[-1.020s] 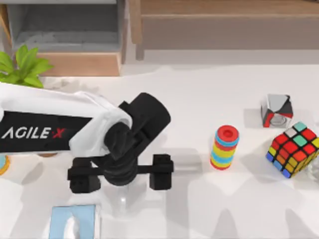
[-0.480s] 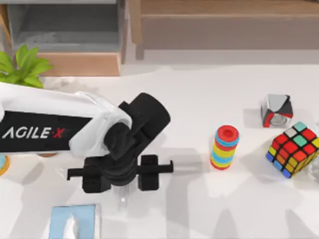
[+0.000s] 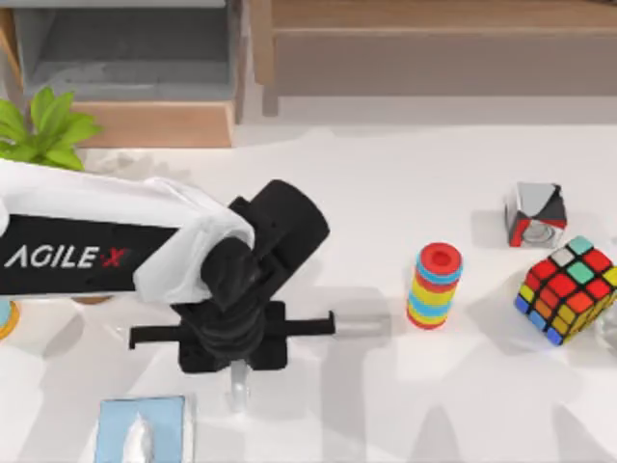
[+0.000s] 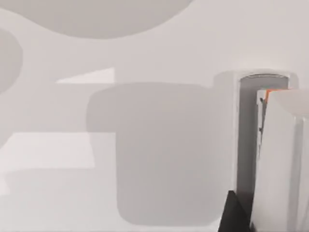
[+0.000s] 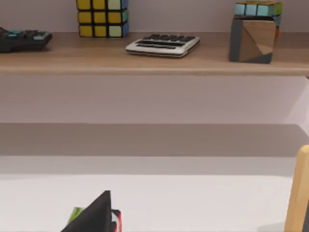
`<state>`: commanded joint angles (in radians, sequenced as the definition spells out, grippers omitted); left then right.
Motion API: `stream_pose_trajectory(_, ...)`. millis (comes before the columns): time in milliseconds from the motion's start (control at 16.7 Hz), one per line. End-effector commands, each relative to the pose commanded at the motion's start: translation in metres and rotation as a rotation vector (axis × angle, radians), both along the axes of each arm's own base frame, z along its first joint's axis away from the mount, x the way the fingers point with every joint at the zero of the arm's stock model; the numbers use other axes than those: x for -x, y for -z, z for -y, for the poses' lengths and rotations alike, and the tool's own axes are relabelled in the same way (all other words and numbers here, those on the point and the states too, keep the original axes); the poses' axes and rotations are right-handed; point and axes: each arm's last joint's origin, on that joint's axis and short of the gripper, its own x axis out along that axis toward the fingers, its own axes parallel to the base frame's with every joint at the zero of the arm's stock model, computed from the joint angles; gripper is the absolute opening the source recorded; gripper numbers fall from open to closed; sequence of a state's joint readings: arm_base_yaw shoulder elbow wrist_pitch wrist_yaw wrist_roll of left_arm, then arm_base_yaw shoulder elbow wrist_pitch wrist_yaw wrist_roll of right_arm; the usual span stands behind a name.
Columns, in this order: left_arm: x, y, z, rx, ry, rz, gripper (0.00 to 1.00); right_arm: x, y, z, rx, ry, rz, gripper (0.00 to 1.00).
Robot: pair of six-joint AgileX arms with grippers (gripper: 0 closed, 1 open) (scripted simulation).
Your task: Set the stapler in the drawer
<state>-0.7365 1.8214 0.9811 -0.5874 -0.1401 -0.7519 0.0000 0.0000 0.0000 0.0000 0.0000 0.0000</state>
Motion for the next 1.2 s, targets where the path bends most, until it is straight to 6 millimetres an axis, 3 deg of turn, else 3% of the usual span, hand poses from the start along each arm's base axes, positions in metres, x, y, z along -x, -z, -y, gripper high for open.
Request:
stream_pose_trajectory(420,0.0,-0.001,0.001,0.001,0.003,0.001,0.0,0.0,0.0,0.0,0.0,0.0,0.0,1.0)
stream_pose_trajectory(780,0.0,-0.029,0.001,0.001,0.003,0.001,0.0,0.0,0.0,0.0,0.0,0.0,0.0,1.0)
stream_pose_trajectory(1080,0.0,-0.029,0.0,-0.003,0.003,-0.003,0.0,0.0,0.0,0.0,0.0,0.0,0.0,1.0)
stream_pose_trajectory(1200,-0.009,-0.037,-0.001,0.019,0.002,0.022,0.0,0.0,0.0,0.0,0.0,0.0,0.0,1.0)
